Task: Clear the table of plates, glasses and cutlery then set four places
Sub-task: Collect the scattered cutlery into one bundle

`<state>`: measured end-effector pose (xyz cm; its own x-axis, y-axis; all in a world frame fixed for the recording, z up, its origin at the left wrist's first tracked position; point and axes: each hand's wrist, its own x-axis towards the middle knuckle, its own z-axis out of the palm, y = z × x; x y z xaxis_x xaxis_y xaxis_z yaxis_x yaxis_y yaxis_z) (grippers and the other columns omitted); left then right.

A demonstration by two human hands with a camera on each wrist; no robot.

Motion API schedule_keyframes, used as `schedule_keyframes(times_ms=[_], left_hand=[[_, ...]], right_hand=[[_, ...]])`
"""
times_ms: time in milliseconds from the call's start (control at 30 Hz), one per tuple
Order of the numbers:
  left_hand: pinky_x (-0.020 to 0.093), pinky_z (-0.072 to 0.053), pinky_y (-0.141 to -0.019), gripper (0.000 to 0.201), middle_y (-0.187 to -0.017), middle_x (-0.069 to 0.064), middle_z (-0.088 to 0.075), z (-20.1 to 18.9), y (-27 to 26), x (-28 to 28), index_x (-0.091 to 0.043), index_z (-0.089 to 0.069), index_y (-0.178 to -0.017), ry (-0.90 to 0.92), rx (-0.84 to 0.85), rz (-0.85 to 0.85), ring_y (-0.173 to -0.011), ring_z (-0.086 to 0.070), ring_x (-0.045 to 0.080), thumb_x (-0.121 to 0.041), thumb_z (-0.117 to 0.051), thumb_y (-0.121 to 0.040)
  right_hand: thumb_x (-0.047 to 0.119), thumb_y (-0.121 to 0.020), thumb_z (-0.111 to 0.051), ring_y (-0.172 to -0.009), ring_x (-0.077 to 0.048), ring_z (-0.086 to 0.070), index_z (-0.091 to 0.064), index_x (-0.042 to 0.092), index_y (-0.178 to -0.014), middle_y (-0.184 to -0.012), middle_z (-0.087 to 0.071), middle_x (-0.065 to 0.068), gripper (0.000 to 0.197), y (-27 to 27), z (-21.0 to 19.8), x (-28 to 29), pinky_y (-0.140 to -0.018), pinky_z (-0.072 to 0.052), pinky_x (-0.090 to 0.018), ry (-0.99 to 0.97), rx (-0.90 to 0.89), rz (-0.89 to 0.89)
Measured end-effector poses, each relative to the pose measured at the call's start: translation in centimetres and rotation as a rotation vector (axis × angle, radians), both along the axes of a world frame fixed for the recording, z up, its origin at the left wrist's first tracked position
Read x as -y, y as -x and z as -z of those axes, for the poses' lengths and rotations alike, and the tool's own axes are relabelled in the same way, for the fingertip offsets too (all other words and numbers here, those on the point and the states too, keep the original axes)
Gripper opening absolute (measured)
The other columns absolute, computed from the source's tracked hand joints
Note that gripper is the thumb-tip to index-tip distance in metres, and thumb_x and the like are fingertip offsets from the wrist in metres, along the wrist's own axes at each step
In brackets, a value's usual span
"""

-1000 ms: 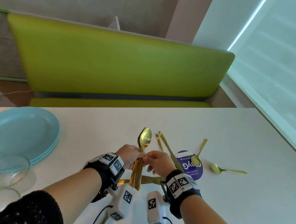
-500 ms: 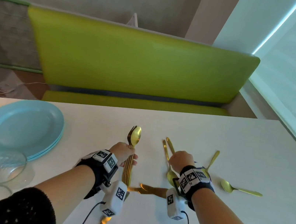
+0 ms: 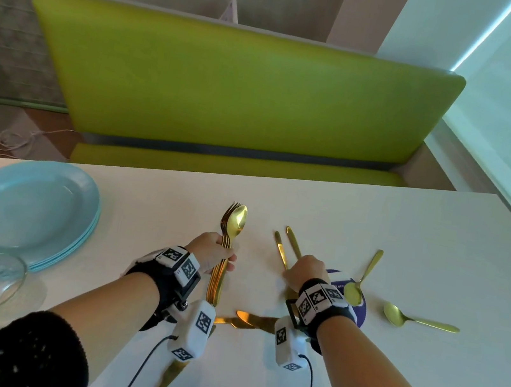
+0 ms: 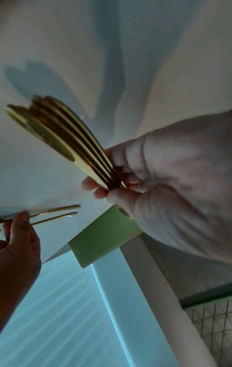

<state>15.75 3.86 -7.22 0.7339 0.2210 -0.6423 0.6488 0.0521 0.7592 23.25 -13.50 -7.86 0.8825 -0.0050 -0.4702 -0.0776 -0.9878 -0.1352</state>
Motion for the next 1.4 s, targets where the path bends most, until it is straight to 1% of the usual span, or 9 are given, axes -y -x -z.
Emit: schedule_keyframes(times_ms=[167, 267, 433, 533, 700, 867, 1033, 1133, 1400], left_hand=[[0.036, -0.054, -0.08, 0.008, -0.081, 0.001, -0.064, -0.1, -0.6, 0.3, -0.013, -0.052, -0.088, -0.159, 0.022, 0.075, -0.073, -0.064, 0.019, -0.008, -0.049, -0.093], [0.027, -0.052, -0.068, 0.01, -0.08, 0.0, -0.064, -0.5, -0.9, 0.4, -0.015, -0.051, -0.085, -0.291, 0.048, 0.153, -0.067, -0.063, 0.014, -0.008, -0.049, -0.091], [0.019, -0.046, -0.058, 0.009, -0.08, -0.001, -0.064, -1.3, -1.1, 1.8, -0.016, -0.05, -0.084, -0.384, 0.042, 0.3, -0.063, -0.061, 0.01, -0.01, -0.05, -0.091], [0.025, -0.05, -0.066, 0.005, -0.076, -0.003, -0.065, -1.4, -1.0, 3.1, -0.014, -0.054, -0.087, -0.397, -0.013, 0.443, -0.069, -0.066, 0.016, -0.01, -0.055, -0.086], [0.023, -0.039, -0.061, 0.015, -0.097, 0.009, -0.065, -2.0, -0.8, 4.9, -0.011, -0.063, -0.095, -0.576, -0.001, 0.716, -0.08, -0.053, 0.018, -0.016, -0.059, -0.082], [0.017, -0.033, -0.052, 0.026, -0.064, -0.009, -0.052, -2.7, -1.2, 6.5, -0.023, -0.052, -0.062, -0.529, 0.03, 0.869, -0.058, -0.047, 0.009, -0.01, -0.053, -0.085], [0.011, -0.04, -0.043, 0.025, -0.065, 0.002, -0.057, -2.7, -1.0, 7.1, -0.007, -0.057, -0.074, -0.168, 0.034, 0.604, -0.04, -0.054, -0.001, 0.011, -0.042, -0.083], [0.018, -0.049, -0.057, 0.024, -0.075, 0.009, -0.059, -2.2, -1.0, 7.0, -0.004, -0.057, -0.08, 0.009, 0.026, 0.523, -0.062, -0.06, 0.013, 0.013, -0.039, -0.084], [0.006, -0.043, -0.051, 0.02, -0.067, 0.0, -0.061, -1.9, -1.7, 7.1, -0.014, -0.059, -0.068, -0.165, 0.1, 0.702, -0.051, -0.057, 0.0, -0.006, -0.057, -0.086]], right_hand=[[0.019, -0.089, -0.051, -0.084, -0.022, -0.059, -0.06, 0.005, -0.109, -0.097, -0.064, -0.008, 0.026, 0.3, -1.0, 0.1, -0.078, -0.052, -0.029, 0.092, 0.022, -0.226], [0.019, -0.092, -0.047, -0.107, -0.025, -0.055, -0.061, 0.01, -0.112, -0.113, -0.062, -0.009, 0.026, 0.9, -2.5, 0.2, -0.089, -0.044, -0.033, 0.212, 0.116, -0.557], [0.015, -0.094, -0.045, -0.114, -0.025, -0.051, -0.062, 0.015, -0.113, -0.115, -0.06, -0.007, 0.026, 2.3, -4.7, 0.2, -0.096, -0.036, -0.037, 0.325, 0.276, -1.031], [0.015, -0.096, -0.041, -0.118, -0.026, -0.049, -0.063, 0.015, -0.114, -0.118, -0.06, -0.006, 0.029, 3.1, -5.4, -0.2, -0.106, -0.03, -0.044, 0.384, 0.336, -1.178], [0.018, -0.096, -0.042, -0.109, -0.024, -0.055, -0.063, 0.016, -0.115, -0.111, -0.064, -0.004, 0.028, 3.6, -6.0, -0.7, -0.105, -0.034, -0.045, 0.393, 0.36, -1.23], [0.019, -0.096, -0.044, -0.104, -0.023, -0.054, -0.063, 0.015, -0.113, -0.106, -0.064, -0.003, 0.026, 3.8, -6.7, 0.0, -0.105, -0.035, -0.044, 0.371, 0.353, -1.256], [0.017, -0.095, -0.048, -0.104, -0.025, -0.053, -0.062, 0.009, -0.112, -0.105, -0.062, -0.006, 0.023, 3.6, -7.2, 0.9, -0.094, -0.039, -0.037, 0.296, 0.355, -1.254], [0.013, -0.095, -0.046, -0.104, -0.027, -0.053, -0.061, 0.011, -0.118, -0.105, -0.062, -0.008, 0.027, 3.1, -7.3, 1.3, -0.09, -0.04, -0.037, 0.246, 0.344, -1.262], [0.017, -0.095, -0.047, -0.112, -0.024, -0.048, -0.064, 0.008, -0.109, -0.114, -0.057, -0.006, 0.024, 2.3, -7.3, 1.5, -0.093, -0.039, -0.033, 0.264, 0.28, -1.318]])
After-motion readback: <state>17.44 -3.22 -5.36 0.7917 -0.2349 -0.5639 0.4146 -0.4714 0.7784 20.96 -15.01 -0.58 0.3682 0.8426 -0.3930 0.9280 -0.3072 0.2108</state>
